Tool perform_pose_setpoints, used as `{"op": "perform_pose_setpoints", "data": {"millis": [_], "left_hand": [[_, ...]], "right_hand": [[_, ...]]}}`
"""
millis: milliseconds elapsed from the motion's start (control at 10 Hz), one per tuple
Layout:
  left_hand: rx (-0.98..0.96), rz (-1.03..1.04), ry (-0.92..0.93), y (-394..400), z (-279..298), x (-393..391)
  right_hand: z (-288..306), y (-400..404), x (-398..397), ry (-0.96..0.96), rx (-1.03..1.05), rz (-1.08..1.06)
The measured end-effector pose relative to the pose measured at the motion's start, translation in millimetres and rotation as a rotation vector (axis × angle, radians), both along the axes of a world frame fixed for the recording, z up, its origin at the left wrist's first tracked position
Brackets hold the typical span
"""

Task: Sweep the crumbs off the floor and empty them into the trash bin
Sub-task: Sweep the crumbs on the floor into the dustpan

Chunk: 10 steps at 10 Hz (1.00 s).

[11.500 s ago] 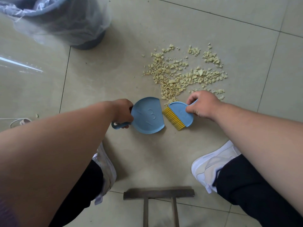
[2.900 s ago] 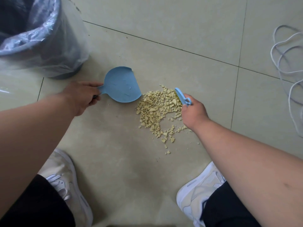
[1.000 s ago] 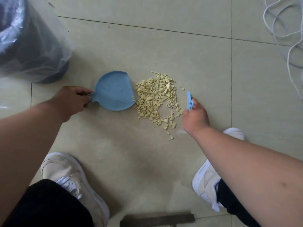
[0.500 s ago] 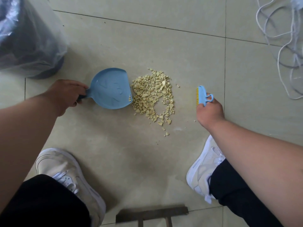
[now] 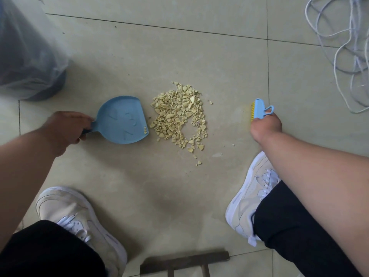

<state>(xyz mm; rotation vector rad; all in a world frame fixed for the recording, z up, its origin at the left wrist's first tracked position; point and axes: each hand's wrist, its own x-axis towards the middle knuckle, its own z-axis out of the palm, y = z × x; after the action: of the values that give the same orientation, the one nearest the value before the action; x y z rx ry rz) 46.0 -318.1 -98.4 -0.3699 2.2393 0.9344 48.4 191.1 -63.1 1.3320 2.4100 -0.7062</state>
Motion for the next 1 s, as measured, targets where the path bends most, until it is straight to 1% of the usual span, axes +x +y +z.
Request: {"op": "perform_pose_setpoints", "data": {"millis": [100,200,300,400,500,600,700,800,900,1000], "left_hand": [[0.074,-0.41,0.081,-21.6,-24.4,-4.0],[0.072,-0.504,0.126,-17.0,-31.5,-5.0],[0.068,-0.557,0.131,-15.3,-33.9,-5.7],[0.041,-0.433,0.049,-20.2,-32.9,-6.8],[0.064,-0.168,-0.067,-25.1,-34.4,-2.5],[-0.064,-0.022,0.016,-16.9,-25.9,-1.1],[0.107,0.407,-0.082,1.1,-8.5,-2.3],[0.008,0.363,-0.056,7.4,-14.8,-4.4],[-0.024,0.3,-0.058,9.6,-12.2,-0.6],[-0.024,0.274,-0.014,4.9,-11.3,4.0]], "right_hand": [[-5.3,-14.8,0.3,0.022,-0.012,0.055],[-9.1,-39.3,1.4,0.061,-0.06,0.143],[-14.3,-67.0,-1.0,0.086,-0.137,0.184],[-16.1,-88.9,-4.4,0.089,-0.183,0.214],[-14.3,-92.0,-4.8,0.081,-0.161,0.239],[-6.1,-79.1,-3.0,0.103,-0.117,0.199],[-0.2,-52.2,2.6,0.091,-0.048,0.158],[4.7,-24.2,20.4,0.04,0.02,0.077],[6.1,-13.0,38.3,0.008,0.075,-0.048],[-3.9,-20.4,52.2,0.004,0.067,-0.173]]}}
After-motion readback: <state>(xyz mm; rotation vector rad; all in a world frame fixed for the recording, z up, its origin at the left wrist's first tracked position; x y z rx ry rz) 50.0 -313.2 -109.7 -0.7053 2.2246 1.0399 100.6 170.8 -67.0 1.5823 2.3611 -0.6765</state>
